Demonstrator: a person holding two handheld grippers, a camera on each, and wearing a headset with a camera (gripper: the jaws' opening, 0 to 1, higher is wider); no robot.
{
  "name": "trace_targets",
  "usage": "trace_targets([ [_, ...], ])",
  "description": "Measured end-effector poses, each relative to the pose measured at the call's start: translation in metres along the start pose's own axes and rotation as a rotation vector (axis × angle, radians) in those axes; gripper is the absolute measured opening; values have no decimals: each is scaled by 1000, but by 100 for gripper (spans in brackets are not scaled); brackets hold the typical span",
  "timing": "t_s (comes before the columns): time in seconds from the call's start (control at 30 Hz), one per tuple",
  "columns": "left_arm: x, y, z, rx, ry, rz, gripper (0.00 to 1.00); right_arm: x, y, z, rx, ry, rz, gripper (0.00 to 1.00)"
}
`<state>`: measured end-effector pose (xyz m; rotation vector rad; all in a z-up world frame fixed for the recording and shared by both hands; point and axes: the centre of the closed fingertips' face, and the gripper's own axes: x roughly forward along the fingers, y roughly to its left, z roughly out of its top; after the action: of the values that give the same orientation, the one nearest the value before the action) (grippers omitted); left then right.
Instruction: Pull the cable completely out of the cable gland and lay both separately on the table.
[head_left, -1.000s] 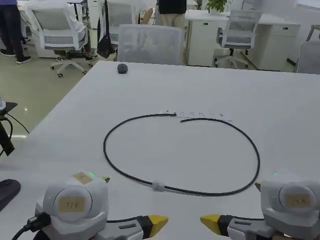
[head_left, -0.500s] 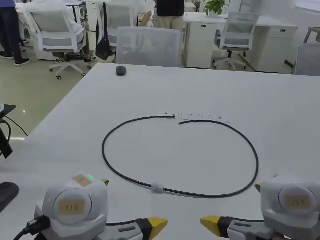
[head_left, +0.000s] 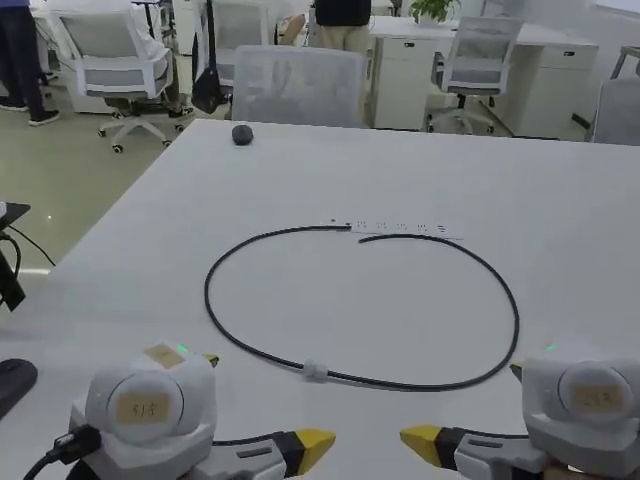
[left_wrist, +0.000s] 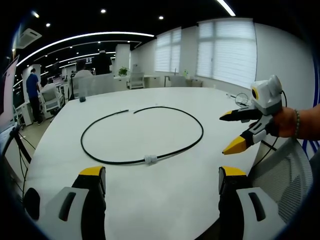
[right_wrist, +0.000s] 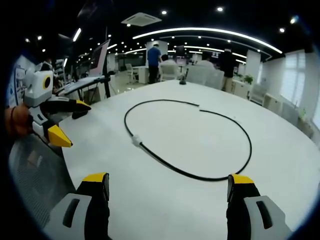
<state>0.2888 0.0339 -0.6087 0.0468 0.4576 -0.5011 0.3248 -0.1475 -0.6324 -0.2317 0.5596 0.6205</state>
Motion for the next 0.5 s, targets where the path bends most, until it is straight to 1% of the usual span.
trace_targets([
  [0.5,3,3,0,-2,5,1,93,4,-1,0,-8,11,3,100],
])
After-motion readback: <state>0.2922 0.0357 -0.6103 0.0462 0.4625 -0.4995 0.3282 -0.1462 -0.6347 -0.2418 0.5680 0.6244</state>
